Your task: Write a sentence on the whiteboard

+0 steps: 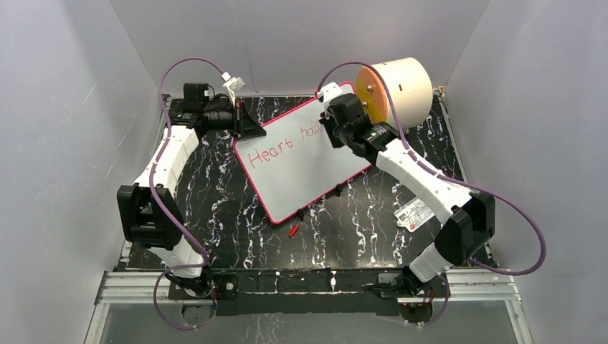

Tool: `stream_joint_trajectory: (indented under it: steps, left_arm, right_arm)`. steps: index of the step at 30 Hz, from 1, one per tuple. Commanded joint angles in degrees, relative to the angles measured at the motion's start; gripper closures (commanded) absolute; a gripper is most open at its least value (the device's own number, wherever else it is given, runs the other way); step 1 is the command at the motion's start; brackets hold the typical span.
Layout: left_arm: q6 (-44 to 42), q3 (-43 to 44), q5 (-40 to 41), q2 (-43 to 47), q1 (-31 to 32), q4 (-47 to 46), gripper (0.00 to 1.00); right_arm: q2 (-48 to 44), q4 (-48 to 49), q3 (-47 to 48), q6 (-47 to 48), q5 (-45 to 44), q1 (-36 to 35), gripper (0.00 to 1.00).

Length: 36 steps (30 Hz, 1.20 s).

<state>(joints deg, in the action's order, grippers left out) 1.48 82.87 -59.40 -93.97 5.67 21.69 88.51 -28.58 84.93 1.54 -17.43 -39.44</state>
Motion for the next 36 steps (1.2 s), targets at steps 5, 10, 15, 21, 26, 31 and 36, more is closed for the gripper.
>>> stream_joint_trajectory:
  steps: [5,10,15,21,26,31,36]
  left_arm:
    - [-1.2,-0.9,-0.8,0.8,0.7,4.9,1.00]
    - [-1.2,-0.9,-0.8,1.0,0.7,5.0,1.00]
    - [-1.3,-0.9,-0.7,0.9,0.7,5.0,1.00]
    - [-1.2,-0.9,-0.6,0.8,0.7,5.0,1.00]
    - [-1.2,-0.9,-0.6,0.8,0.7,4.9,1.00]
    - [-1.3,-0.9,-0.5,0.8,0.7,5.0,1.00]
    - [-1.2,-1.0,-0.5,0.8,0.7,5.1,1.00]
  right_arm:
    - [1.2,1.3,4.2,0.7,0.8,0.1,1.00]
    - [1.7,0.7,5.0,0.7,1.4,0.2,1.00]
    - [2.0,0.4,5.3,0.7,2.7,0.1,1.00]
    - [2.3,-0.9,5.3,0.7,3.6,0.1,1.00]
    - [2.0,-1.9,4.9,0.7,3.8,0.1,1.00]
    - [1.4,-2.4,3.8,0.5,3.9,0.1,1.00]
    - [1.1,-2.9,2.8,0.4,3.4,0.1,1.00]
